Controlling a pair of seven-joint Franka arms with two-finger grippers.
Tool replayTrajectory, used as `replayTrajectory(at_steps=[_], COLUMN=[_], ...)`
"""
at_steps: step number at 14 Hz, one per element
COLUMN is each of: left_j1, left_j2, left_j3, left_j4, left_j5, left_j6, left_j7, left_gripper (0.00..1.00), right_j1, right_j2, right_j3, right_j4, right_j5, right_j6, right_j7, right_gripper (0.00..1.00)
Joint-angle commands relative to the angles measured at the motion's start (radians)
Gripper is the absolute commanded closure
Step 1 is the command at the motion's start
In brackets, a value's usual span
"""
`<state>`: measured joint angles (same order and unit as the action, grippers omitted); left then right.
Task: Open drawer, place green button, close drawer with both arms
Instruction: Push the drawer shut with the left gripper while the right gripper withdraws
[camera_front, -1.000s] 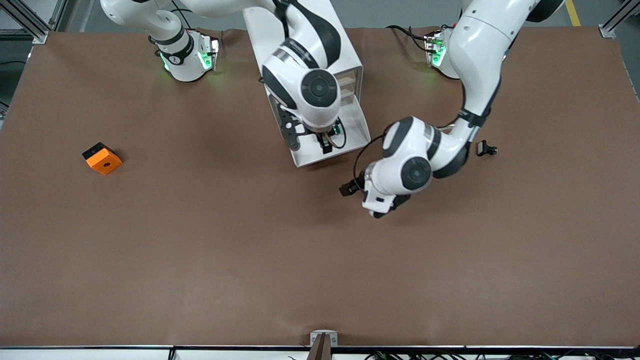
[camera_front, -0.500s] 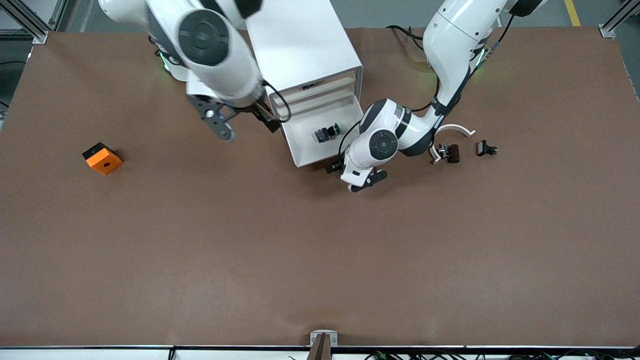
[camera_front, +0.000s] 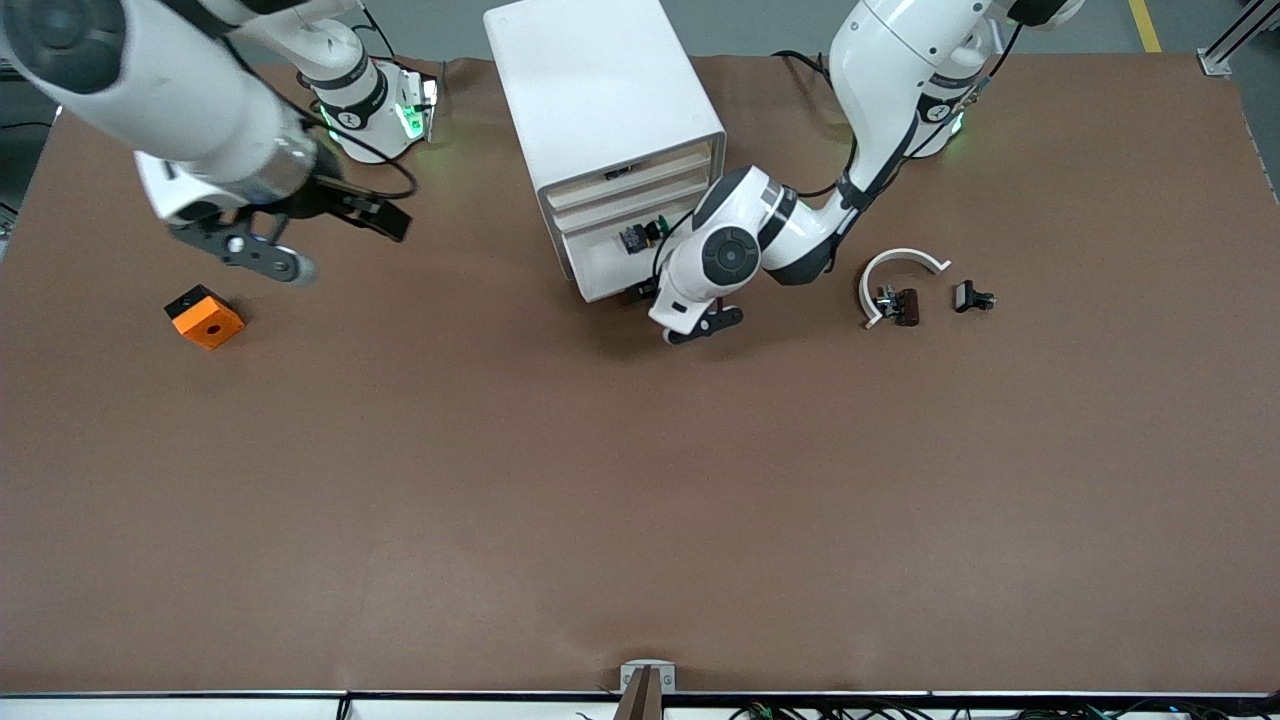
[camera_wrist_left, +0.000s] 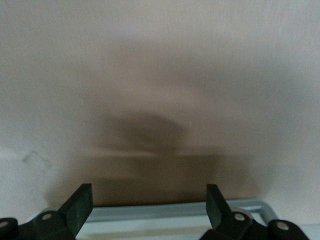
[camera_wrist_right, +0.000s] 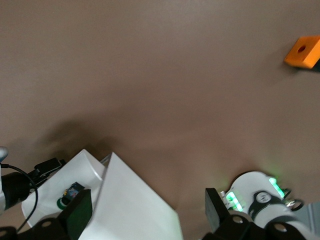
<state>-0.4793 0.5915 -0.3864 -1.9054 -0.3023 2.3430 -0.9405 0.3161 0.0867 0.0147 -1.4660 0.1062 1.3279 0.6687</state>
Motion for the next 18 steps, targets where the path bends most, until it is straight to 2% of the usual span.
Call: replayTrajectory(at_steps=[1,6,12,14,17,18], left_j1=[-0.007,-0.019,-0.024,-0.007,0.045,0.076], left_j2=[-0.015,-0.010,-0.005,-0.013,-0.038,-0.042], left_j3=[-0.037,-0.085,-0.088,-0.083,-0.060,-0.057], left_j4=[-0.026,-0.023,-0.021,-0.011,0.057,0.100], left_j5=[-0.003,-0.003,0.000,0.011,0.028,0.087], left_j6=[-0.008,-0.007,-0.007,-0.007,-0.046,-0.091], left_j7=[-0.038,-0.089,-0.095,-0.090,-0.083,-0.084], left_gripper=[0.00,0.00,0.00,0.00,0.00,0.00], right_j1=[-0.086,-0.185,-0.271,-0.285,-0.302,-0.308], right_j2=[-0.068,-0.168,-0.162,-0.173,-0.186,-0.186], right_j3=[0.018,0.018,0.016,0.018,0.016,0.016], right_j4=[-0.092,-0.244,-0.258,-0.302,-0.343,-0.341], right_j5=[-0.017,-0.046,-0.053,-0.053,-0.053,-0.053], right_j6=[0.043,0.188,0.246,0.298,0.335,0.336], right_j7=[-0.179,-0.432,-0.590,-0.604,-0.644,-0.646], right_gripper=[0.00,0.00,0.00,0.00,0.00,0.00])
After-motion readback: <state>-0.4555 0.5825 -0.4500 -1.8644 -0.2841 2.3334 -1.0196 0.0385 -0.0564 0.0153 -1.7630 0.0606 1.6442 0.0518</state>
